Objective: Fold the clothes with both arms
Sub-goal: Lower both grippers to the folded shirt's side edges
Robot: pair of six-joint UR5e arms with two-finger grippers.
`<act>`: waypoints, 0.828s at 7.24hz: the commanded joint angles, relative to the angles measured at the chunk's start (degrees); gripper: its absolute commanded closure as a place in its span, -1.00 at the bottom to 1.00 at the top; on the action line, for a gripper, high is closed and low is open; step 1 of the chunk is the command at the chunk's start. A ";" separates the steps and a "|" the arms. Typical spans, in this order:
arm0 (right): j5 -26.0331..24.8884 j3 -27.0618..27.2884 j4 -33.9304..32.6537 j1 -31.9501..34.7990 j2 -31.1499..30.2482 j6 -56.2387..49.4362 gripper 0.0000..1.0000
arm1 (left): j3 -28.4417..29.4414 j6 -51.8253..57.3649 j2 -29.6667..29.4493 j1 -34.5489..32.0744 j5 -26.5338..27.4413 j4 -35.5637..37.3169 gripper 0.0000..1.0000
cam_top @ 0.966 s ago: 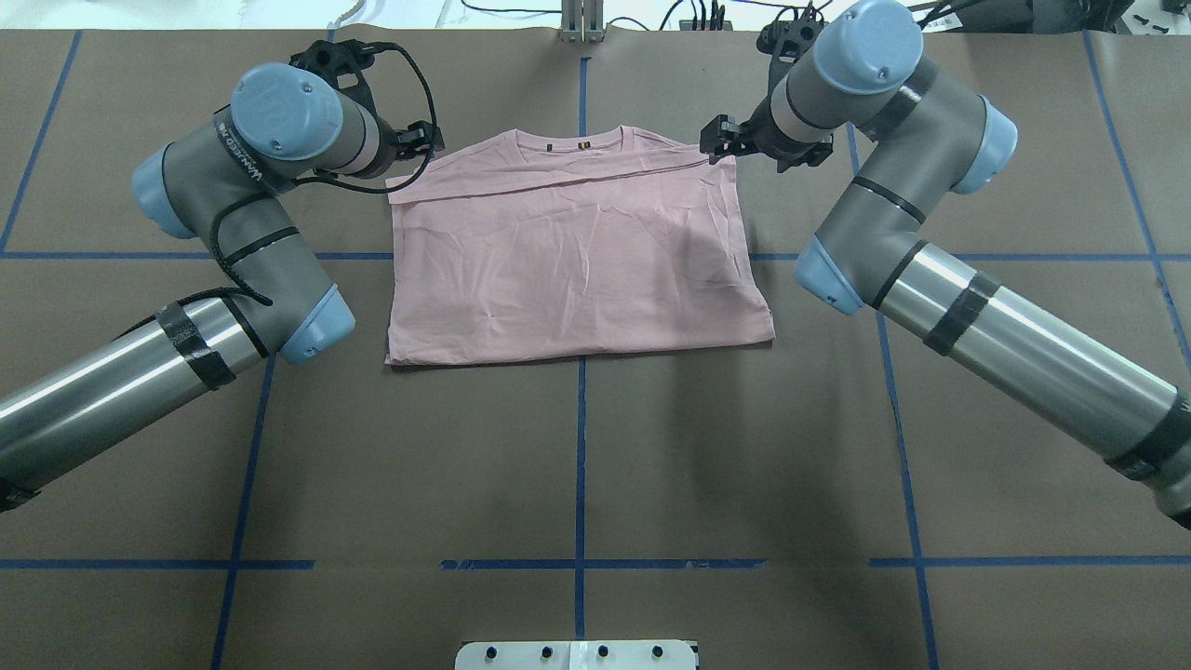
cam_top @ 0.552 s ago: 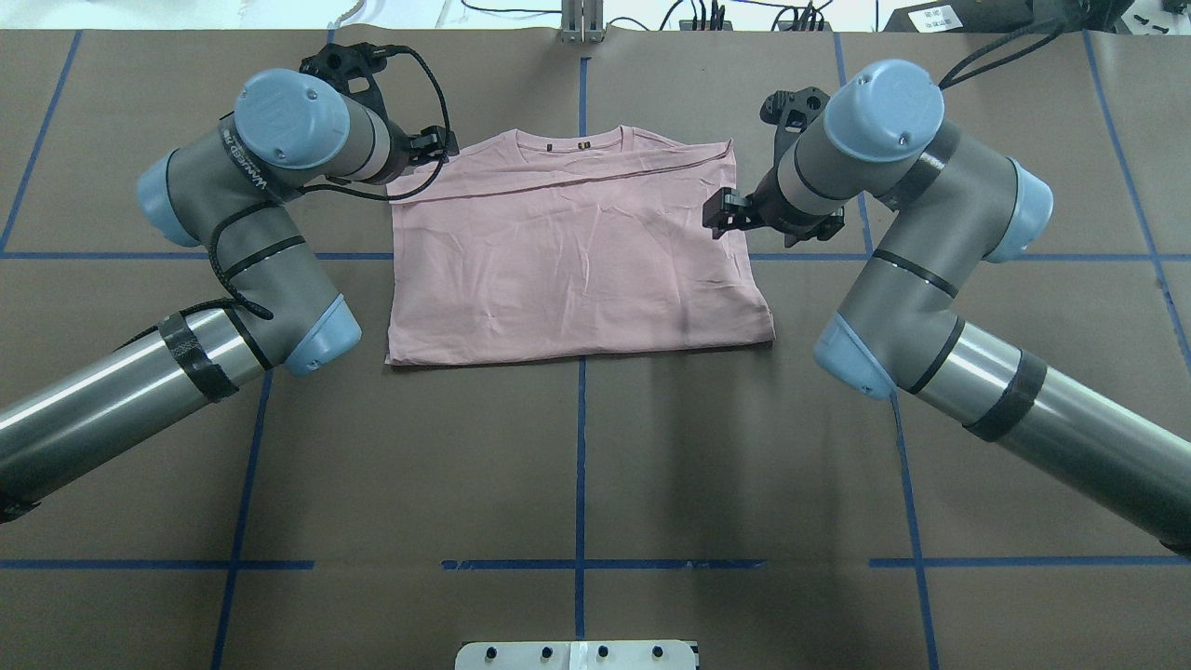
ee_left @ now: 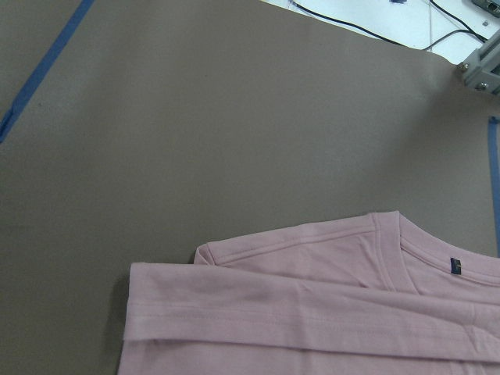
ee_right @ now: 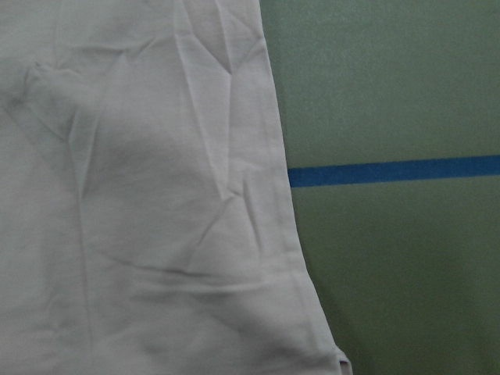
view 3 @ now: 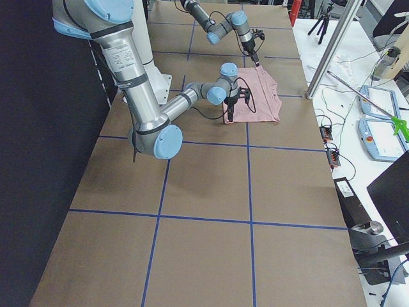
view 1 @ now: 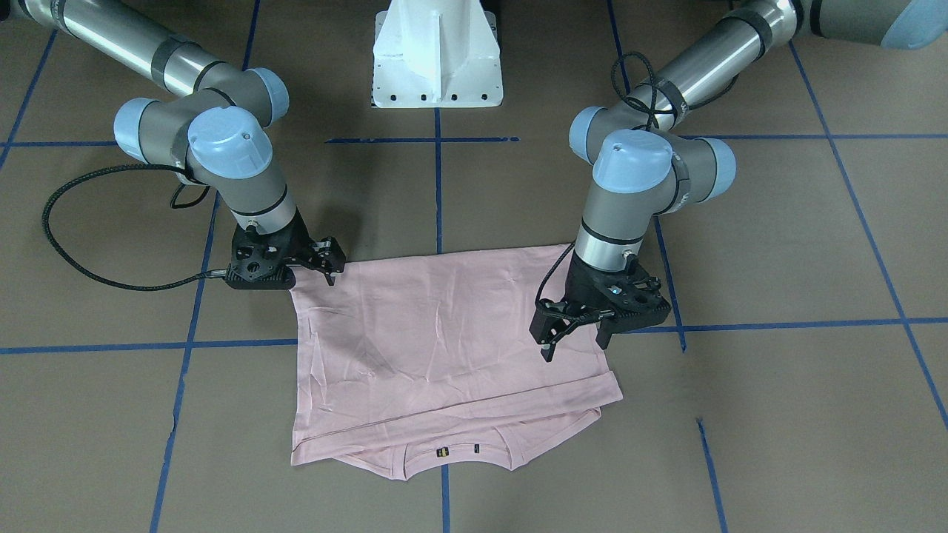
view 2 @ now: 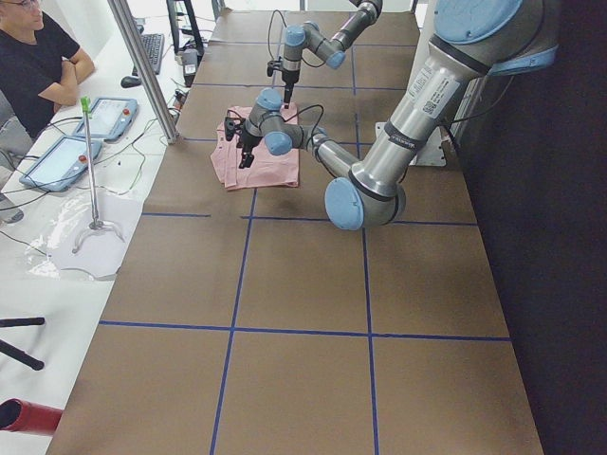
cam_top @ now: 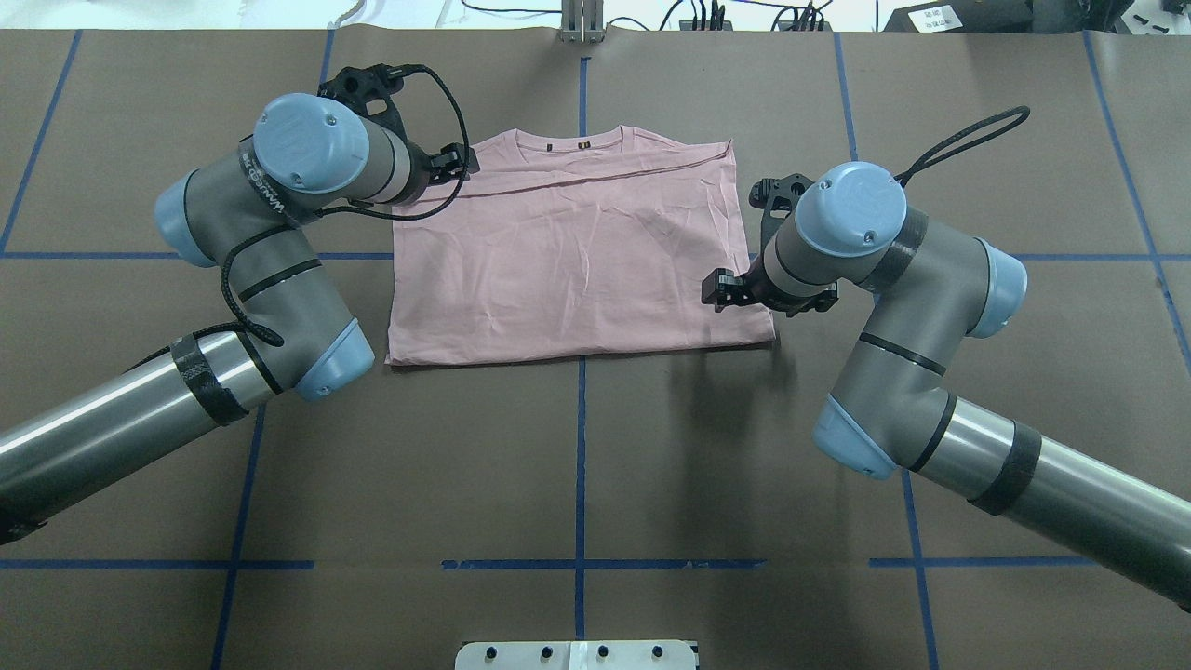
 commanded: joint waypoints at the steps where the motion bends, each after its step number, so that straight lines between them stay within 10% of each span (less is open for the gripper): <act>1: -0.01 -0.72 0.11 -0.53 -0.48 -0.80 -0.98 | -0.25 -0.38 0.04 0.42 0.06 0.04 -1.00; 4: 0.08 -1.96 0.20 -0.70 -0.30 -0.89 -0.80 | -0.43 -0.39 0.04 0.42 0.15 0.13 -1.00; 6: 0.77 -1.96 0.28 -0.70 -0.30 -1.07 0.87 | -0.43 -0.39 0.04 0.42 0.15 0.04 -1.00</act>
